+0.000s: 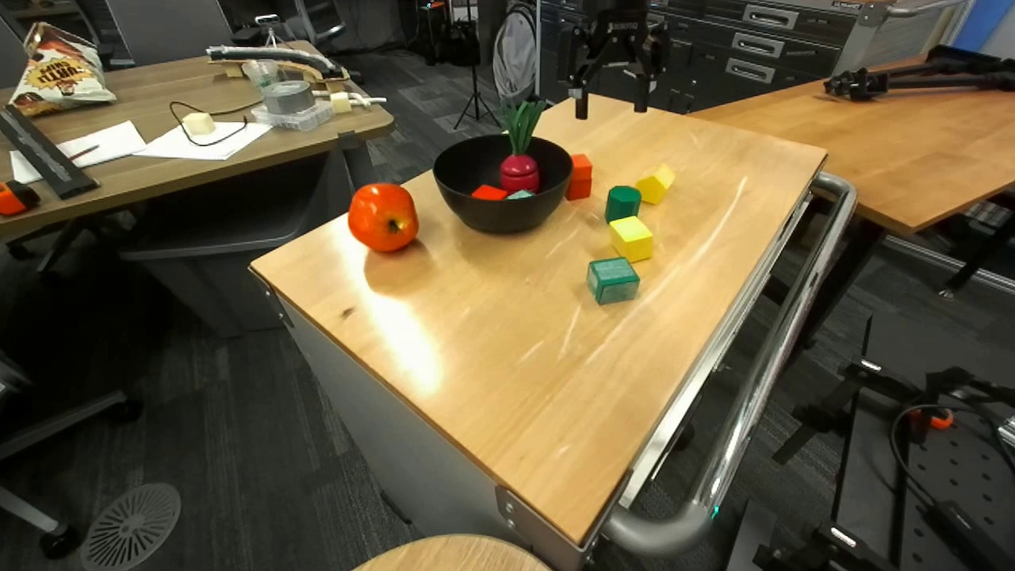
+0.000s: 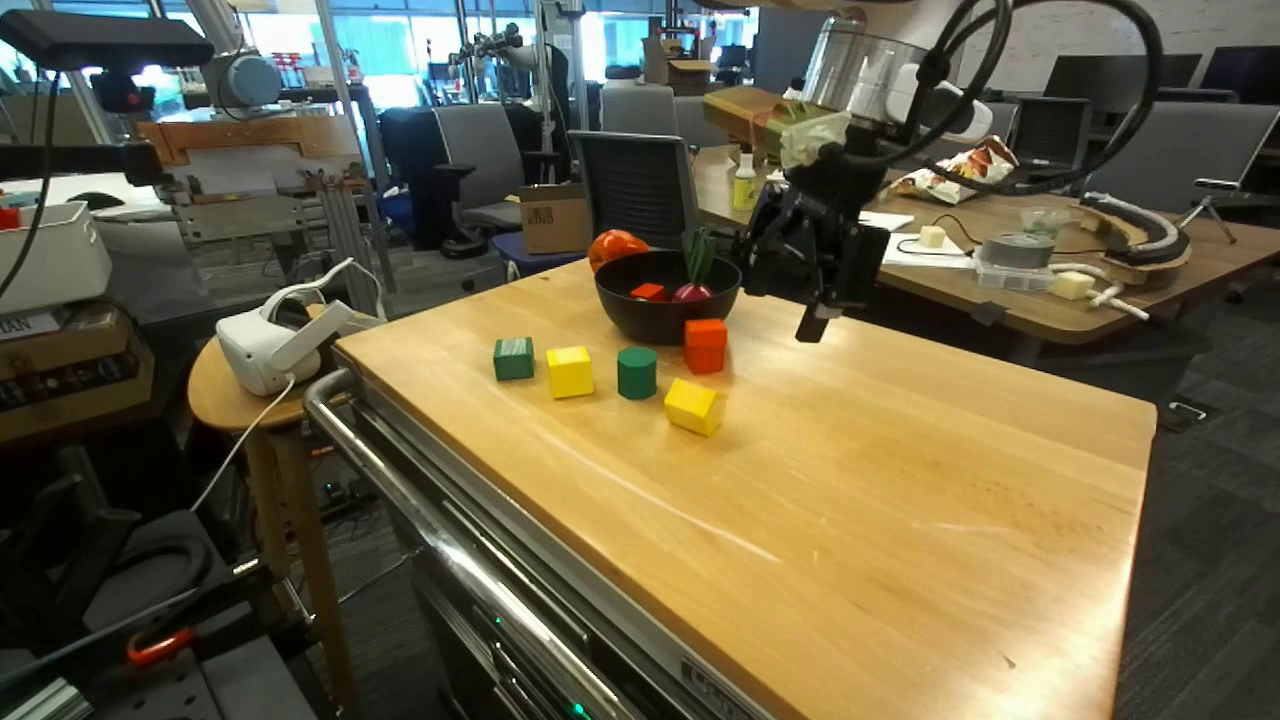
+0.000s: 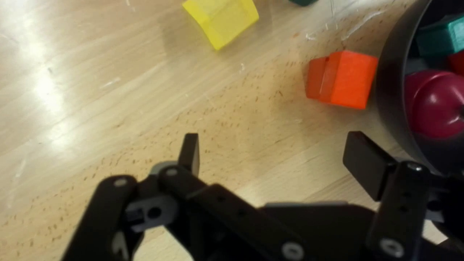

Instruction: Move the apple backwards, place the radish and blocks inside the black bowl

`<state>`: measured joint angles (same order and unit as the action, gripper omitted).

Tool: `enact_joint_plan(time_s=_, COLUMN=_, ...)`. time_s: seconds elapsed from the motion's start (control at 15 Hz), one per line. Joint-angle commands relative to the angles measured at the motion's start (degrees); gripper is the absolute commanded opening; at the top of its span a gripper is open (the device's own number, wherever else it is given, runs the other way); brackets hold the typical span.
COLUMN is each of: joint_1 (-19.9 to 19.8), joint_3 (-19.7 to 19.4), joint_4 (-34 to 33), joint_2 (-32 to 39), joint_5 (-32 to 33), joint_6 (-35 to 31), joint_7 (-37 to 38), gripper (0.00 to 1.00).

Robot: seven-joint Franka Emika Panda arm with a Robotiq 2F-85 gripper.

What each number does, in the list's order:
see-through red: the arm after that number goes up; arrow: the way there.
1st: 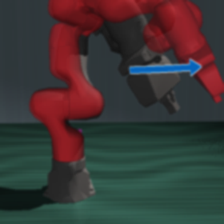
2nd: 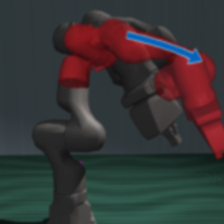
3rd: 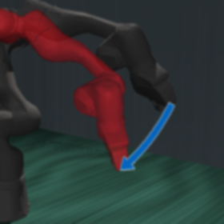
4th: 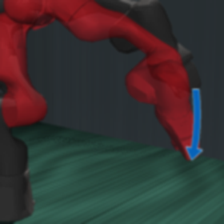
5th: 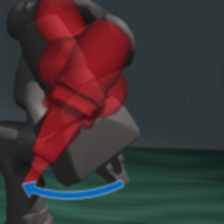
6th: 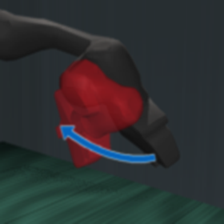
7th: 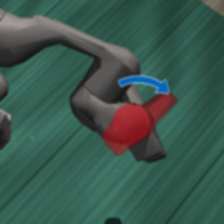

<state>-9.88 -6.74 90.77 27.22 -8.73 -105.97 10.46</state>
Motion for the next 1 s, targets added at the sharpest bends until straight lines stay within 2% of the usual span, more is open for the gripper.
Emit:
enact_joint_plan(time_s=0.0, joint_1=-0.77, joint_3=0.14, joint_4=-0.55, joint_2=2.30, joint_5=-3.79, joint_6=-4.66, joint_7=1.39, gripper=1.00)
enact_joint_plan(time_s=0.33, joint_1=-0.45, joint_3=0.88, joint_4=-3.12, joint_2=5.71, joint_5=-5.09, joint_6=-4.10, joint_7=1.63, gripper=1.00)
enact_joint_plan(time_s=0.6, joint_1=-0.49, joint_3=1.90, joint_4=-5.57, joint_2=7.98, joint_5=-5.36, joint_6=-1.48, joint_7=1.33, gripper=0.95)
enact_joint_plan(time_s=0.93, joint_1=-0.33, joint_3=2.49, joint_4=-7.06, joint_2=9.16, joint_5=-4.77, joint_6=3.25, joint_7=0.93, gripper=1.00)
